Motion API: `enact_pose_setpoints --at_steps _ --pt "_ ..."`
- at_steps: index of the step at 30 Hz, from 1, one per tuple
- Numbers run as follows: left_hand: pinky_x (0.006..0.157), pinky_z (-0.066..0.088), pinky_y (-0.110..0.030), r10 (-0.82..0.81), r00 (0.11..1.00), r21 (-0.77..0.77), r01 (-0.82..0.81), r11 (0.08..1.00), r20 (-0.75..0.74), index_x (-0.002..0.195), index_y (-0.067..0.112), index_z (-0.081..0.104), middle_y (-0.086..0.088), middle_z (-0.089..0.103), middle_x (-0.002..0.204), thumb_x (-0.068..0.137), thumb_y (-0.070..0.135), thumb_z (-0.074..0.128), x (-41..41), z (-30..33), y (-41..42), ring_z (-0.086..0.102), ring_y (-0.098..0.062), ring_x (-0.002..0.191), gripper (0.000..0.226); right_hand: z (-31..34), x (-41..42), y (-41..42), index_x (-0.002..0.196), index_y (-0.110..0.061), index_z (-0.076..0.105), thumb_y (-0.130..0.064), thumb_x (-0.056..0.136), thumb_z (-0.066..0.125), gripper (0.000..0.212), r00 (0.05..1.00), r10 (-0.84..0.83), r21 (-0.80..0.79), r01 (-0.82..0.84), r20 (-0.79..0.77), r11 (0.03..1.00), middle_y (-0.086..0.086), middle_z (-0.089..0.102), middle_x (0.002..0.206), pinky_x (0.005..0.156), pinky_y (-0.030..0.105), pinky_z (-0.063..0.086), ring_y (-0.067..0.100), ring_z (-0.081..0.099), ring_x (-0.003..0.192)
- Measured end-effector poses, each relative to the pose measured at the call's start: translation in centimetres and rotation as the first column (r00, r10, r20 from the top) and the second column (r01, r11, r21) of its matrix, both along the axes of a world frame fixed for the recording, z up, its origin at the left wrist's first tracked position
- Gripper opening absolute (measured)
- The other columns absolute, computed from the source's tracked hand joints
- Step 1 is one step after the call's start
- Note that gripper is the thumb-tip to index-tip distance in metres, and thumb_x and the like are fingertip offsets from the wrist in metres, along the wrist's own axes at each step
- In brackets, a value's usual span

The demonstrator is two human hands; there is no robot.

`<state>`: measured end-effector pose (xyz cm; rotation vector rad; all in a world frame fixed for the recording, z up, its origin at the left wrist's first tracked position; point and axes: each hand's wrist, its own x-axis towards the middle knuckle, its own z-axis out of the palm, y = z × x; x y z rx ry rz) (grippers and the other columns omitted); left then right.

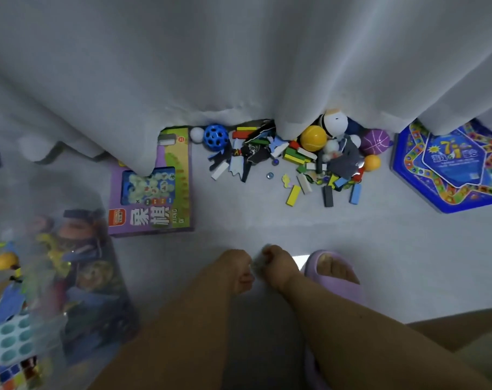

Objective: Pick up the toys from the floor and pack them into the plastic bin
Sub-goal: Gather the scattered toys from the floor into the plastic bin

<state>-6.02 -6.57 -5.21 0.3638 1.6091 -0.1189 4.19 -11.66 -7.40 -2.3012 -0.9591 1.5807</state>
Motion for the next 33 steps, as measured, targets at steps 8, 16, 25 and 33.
enact_pose_setpoints --at_steps 8,16,25,33 --pt "0.087 0.049 -0.038 0.212 0.974 0.022 -0.215 0.976 0.084 0.086 -0.001 0.054 -0.015 0.057 0.080 0.096 0.003 0.033 1.3 -0.8 2.1 0.056 -0.024 0.074 0.023 -0.7 0.6 3.9 0.107 -0.008 0.066 0.009 0.080 0.050 0.036 0.971 -0.161 0.084 0.178 -0.179 0.980 0.009 0.066 0.101 0.098 0.034 0.048 0.025 0.062 0.104" --pt "0.059 0.041 -0.026 0.418 0.850 -0.010 -0.438 0.899 0.320 0.067 0.010 0.047 -0.006 0.044 0.063 0.100 0.023 0.043 3.6 0.3 7.2 0.044 -0.016 0.058 0.036 1.8 5.1 9.1 0.114 -0.013 0.056 -0.013 0.086 0.054 0.028 0.879 -0.372 0.432 0.223 0.298 0.874 0.010 0.056 0.116 0.077 0.027 0.038 0.026 0.052 0.107" --pt "0.067 0.046 -0.027 0.405 0.812 -0.021 -0.438 0.899 0.420 0.069 0.014 0.047 -0.004 0.047 0.069 0.099 0.032 0.043 6.3 0.2 9.8 0.048 -0.016 0.067 0.035 -1.8 8.8 10.6 0.142 -0.022 0.023 -0.052 0.091 0.044 0.063 0.670 0.165 0.057 -0.296 0.724 0.953 0.016 0.024 0.145 0.094 0.047 0.042 0.037 0.029 0.130" --pt "0.066 0.048 -0.029 0.454 0.820 0.007 -0.487 0.873 0.349 0.083 0.009 0.056 -0.006 0.052 0.076 0.099 0.026 0.045 5.8 -1.4 10.1 0.054 -0.017 0.071 0.026 -3.2 8.2 11.1 0.116 -0.006 0.057 -0.003 0.077 0.065 0.040 0.691 0.260 0.238 -0.537 0.674 0.809 0.025 0.045 0.125 0.071 0.045 0.051 0.044 0.044 0.109"
